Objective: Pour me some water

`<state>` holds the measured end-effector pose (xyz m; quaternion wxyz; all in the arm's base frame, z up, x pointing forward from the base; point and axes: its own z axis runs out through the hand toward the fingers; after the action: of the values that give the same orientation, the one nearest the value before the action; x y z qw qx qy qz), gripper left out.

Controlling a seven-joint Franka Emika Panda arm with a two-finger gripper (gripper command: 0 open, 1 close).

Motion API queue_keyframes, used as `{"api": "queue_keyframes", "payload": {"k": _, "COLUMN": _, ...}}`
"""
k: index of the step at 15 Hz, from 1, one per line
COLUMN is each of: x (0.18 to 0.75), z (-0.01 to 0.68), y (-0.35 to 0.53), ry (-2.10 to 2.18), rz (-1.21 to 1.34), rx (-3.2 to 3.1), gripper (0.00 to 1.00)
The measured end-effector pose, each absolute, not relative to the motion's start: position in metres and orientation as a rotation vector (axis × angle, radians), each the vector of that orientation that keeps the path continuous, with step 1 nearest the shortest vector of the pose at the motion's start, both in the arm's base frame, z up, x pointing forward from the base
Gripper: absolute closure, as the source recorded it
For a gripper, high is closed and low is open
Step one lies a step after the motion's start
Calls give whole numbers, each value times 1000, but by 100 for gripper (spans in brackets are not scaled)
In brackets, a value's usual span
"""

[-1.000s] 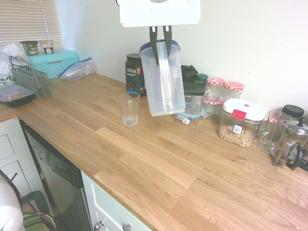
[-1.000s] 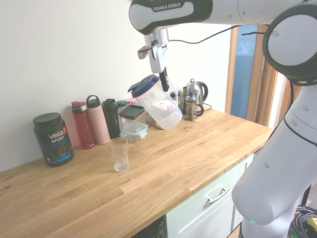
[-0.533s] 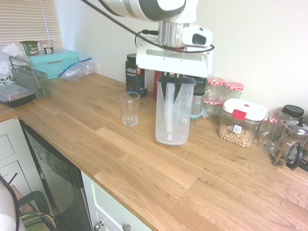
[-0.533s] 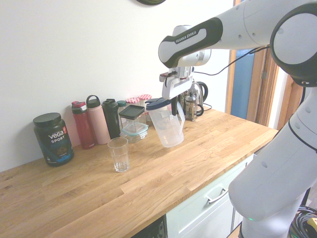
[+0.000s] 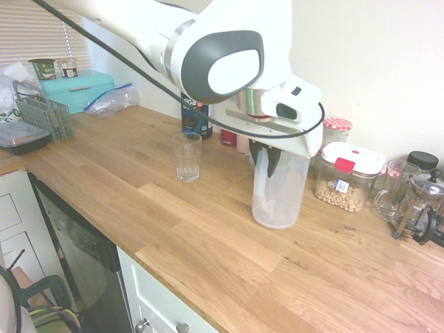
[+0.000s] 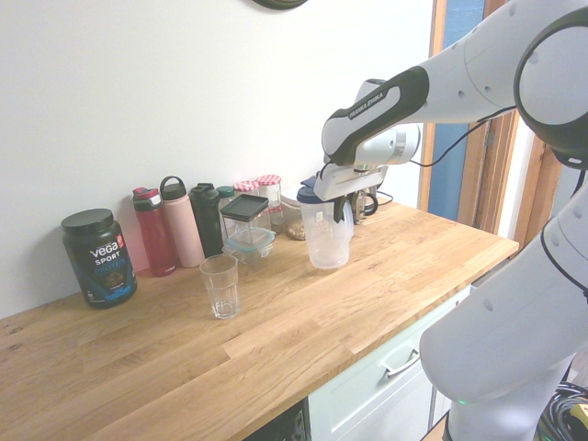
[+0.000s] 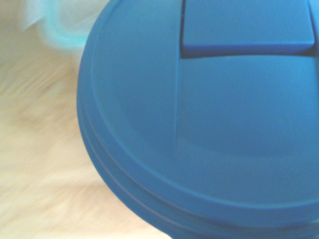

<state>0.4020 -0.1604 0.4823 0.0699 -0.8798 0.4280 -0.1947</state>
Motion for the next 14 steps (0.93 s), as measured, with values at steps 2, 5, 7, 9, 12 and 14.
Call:
{"api": "queue_keyframes", "payload": {"k": 2, "x": 398, "z": 479, "y": -166, "ry": 1304, "rz": -558, "rx": -2621, "gripper": 100}}
{"api": "queue_keyframes", "payload": {"k": 5, "x": 391, "z": 475, "y": -184, "ry": 1292, "rz": -537, "rx": -2602, "gripper": 100}}
{"api": "queue_keyframes", "payload": {"k": 7, "x": 389, "z": 469, "y": -192, "ry": 1238, "rz": -531, "rx": -2638, "gripper": 100}}
{"api": "queue_keyframes", "payload": {"k": 9, "x": 392, "z": 462, "y": -197, "ry": 1100, "rz": -522, "rx": -2716, "gripper": 100}}
{"api": "queue_keyframes", "payload": {"k": 12, "x": 400, "z": 457, "y": -207, "ry": 922, "rz": -470, "rx": -2757, "gripper": 100}}
{"api": "queue_keyframes", "payload": {"k": 14, "x": 404, "z": 457, "y": -226, "ry": 888, "rz": -437, "rx": -2749, "gripper": 100}}
